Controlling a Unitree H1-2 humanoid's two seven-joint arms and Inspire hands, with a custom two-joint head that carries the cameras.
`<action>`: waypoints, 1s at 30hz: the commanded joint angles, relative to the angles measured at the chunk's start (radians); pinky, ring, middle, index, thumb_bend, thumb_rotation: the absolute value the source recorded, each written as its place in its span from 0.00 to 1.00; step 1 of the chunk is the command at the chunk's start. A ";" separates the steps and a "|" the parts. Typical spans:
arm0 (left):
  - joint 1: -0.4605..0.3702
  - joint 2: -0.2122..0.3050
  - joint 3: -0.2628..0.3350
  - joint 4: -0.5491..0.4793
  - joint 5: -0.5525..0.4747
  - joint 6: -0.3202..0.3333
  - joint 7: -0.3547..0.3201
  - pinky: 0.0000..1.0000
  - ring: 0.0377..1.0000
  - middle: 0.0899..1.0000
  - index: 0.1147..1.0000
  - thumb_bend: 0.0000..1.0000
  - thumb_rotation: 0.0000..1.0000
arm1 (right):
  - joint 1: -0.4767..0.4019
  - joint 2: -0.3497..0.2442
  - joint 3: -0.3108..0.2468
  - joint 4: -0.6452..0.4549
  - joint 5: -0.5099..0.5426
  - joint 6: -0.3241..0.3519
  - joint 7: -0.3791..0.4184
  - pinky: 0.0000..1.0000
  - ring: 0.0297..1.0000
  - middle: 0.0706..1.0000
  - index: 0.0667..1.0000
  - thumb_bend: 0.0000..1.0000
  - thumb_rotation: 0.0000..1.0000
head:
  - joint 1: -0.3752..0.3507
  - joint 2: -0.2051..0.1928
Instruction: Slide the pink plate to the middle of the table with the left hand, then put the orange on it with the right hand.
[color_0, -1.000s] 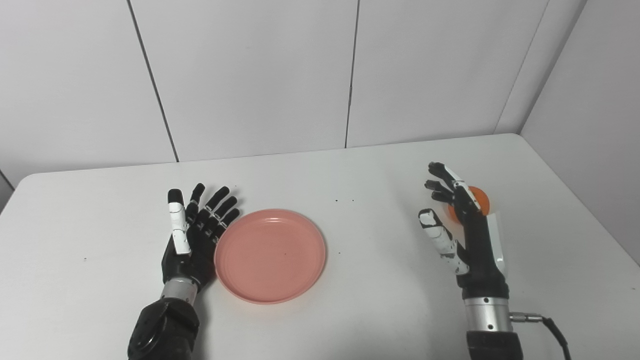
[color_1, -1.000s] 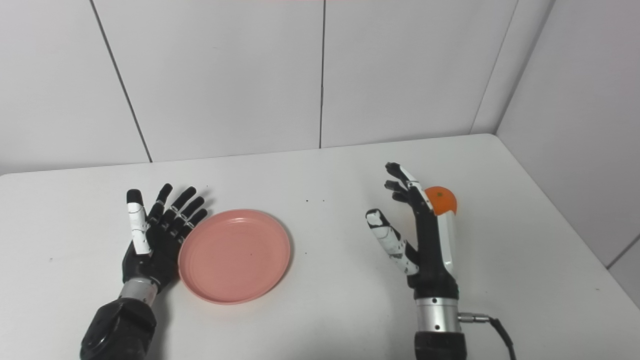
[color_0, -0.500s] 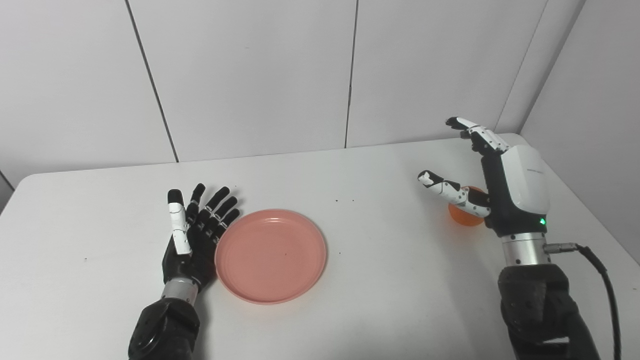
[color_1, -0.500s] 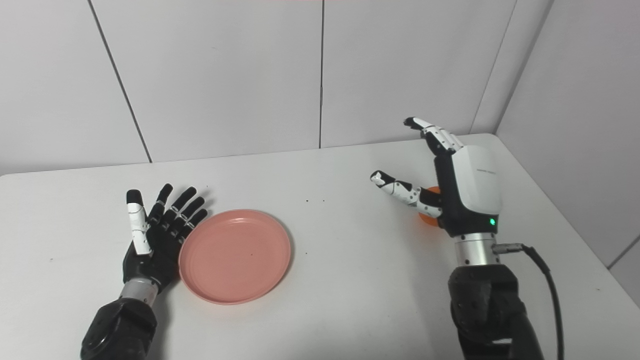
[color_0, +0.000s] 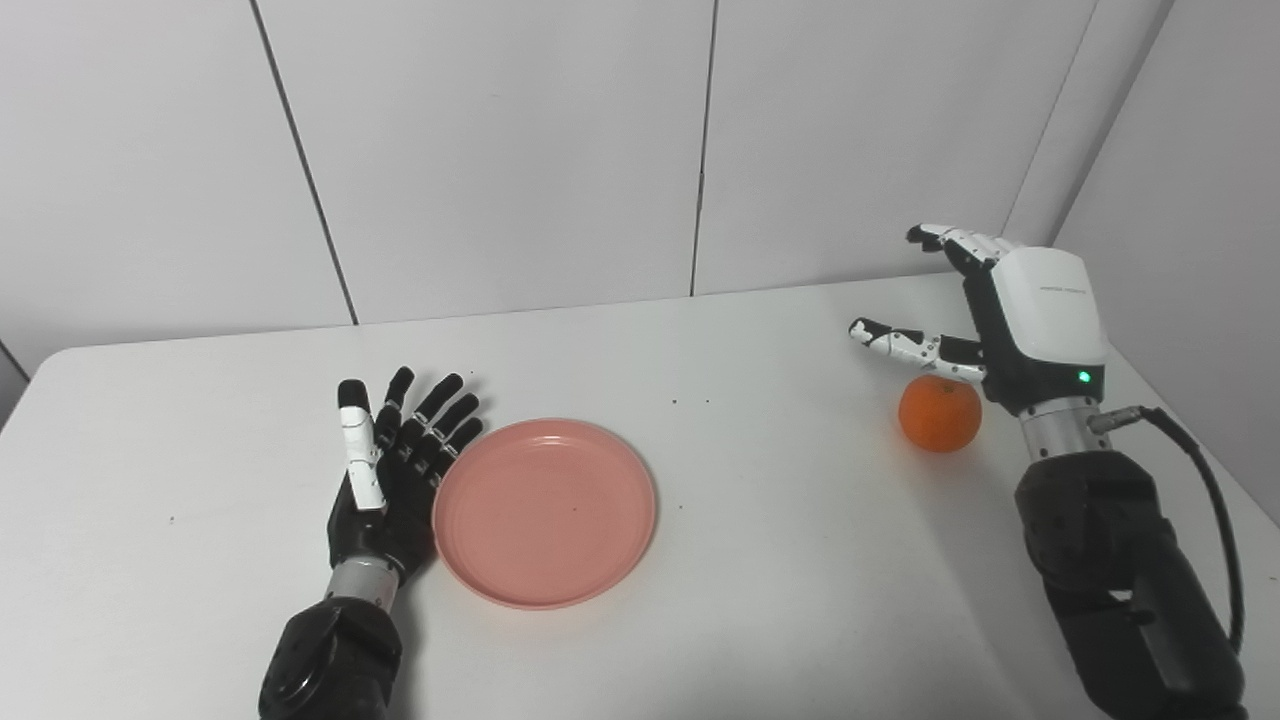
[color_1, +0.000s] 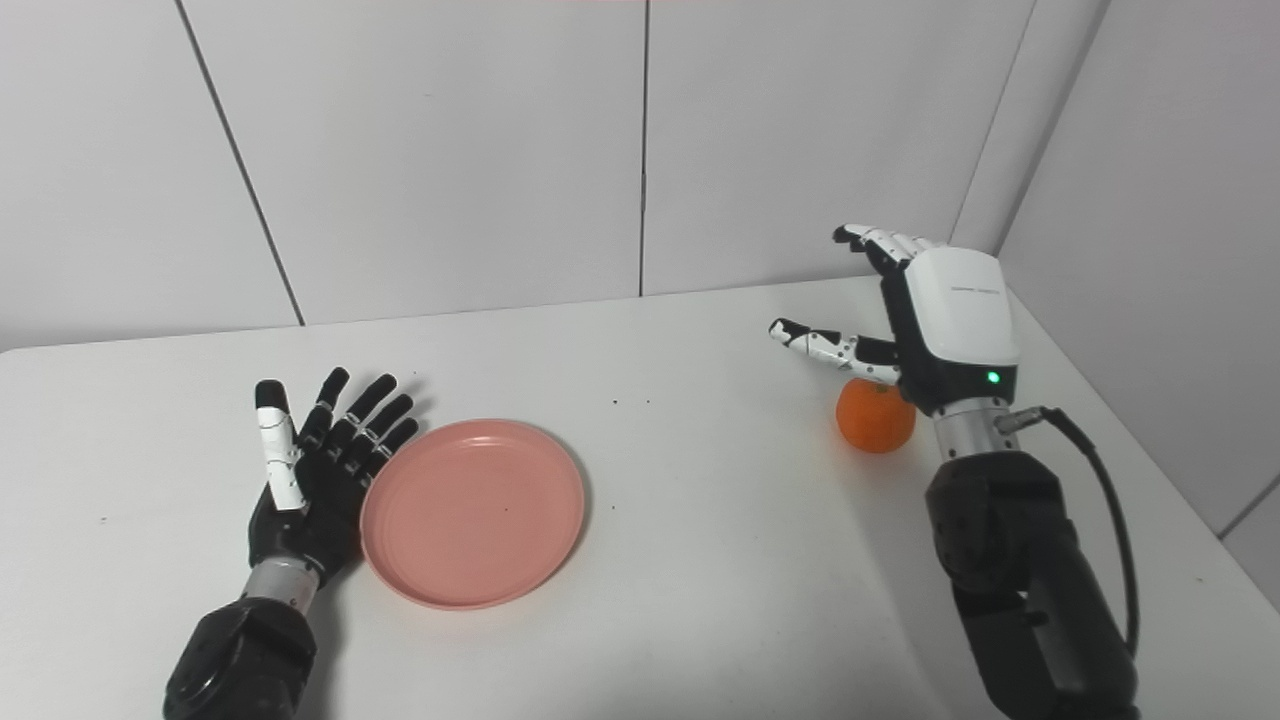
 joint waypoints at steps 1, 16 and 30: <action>0.015 -0.004 -0.002 0.014 0.009 0.024 0.013 0.84 0.79 0.81 0.98 0.92 0.87 | -0.050 -0.030 0.010 0.013 -0.027 0.014 -0.036 0.65 0.66 0.66 0.65 0.84 0.87 | 0.002 0.001; 0.019 -0.007 -0.004 -0.001 0.013 0.034 0.024 0.83 0.80 0.81 0.97 0.93 0.87 | -0.089 -0.058 0.077 0.193 -0.038 0.066 -0.019 0.59 0.63 0.64 0.64 0.83 0.86 | 0.004 0.007; 0.015 0.000 -0.001 0.009 0.002 0.030 0.008 0.84 0.79 0.81 0.98 0.92 0.87 | -0.056 -0.085 0.111 0.234 -0.021 0.100 -0.004 0.50 0.57 0.61 0.65 0.84 0.87 | -0.005 0.014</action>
